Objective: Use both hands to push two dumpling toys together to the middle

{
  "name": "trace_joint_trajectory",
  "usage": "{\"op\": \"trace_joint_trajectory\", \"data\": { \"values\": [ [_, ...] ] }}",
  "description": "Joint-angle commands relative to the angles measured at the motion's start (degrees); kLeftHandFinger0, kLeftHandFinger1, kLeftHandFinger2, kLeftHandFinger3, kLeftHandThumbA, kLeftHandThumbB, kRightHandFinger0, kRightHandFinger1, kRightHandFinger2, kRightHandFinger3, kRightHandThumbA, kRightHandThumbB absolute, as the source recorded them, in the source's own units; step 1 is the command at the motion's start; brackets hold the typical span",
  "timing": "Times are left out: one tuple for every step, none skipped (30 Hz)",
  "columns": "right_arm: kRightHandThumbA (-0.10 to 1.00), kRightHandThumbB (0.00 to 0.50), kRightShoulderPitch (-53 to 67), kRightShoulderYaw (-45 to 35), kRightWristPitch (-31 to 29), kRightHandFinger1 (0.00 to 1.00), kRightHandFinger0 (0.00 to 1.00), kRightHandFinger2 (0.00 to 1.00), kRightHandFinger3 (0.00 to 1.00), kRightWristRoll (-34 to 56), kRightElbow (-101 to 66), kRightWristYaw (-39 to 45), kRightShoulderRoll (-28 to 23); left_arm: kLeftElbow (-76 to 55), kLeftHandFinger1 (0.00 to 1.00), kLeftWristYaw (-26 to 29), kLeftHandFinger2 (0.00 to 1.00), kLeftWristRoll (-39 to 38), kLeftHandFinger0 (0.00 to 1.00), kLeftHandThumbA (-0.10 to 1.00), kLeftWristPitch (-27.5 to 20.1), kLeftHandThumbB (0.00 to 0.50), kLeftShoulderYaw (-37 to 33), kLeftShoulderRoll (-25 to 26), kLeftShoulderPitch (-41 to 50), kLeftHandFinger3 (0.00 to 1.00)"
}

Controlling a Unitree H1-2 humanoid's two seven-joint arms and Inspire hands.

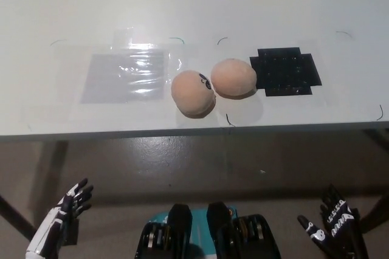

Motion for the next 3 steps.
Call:
{"op": "trace_joint_trajectory", "data": {
  "values": [
    [1.0,0.256,-1.5,-1.0,-3.5,1.0,1.0,1.0,1.0,0.3,0.2,1.7,0.4,0.1,1.0,0.3,1.0,0.8,1.0,1.0,-2.7,0.133,0.7,1.7,-1.0,1.0],
    [1.0,0.25,-0.7,-0.7,-3.5,1.0,1.0,1.0,1.0,0.0,0.1,2.1,0.7,-0.9,1.0,0.7,1.0,1.2,1.0,1.0,-2.6,0.132,1.0,1.8,0.8,1.0],
    [1.0,0.25,-0.7,-0.7,-3.5,1.0,1.0,1.0,1.0,0.0,0.1,2.1,0.7,-0.9,1.0,0.7,1.0,1.2,1.0,1.0,-2.6,0.132,1.0,1.8,0.8,1.0]
  ]
}}
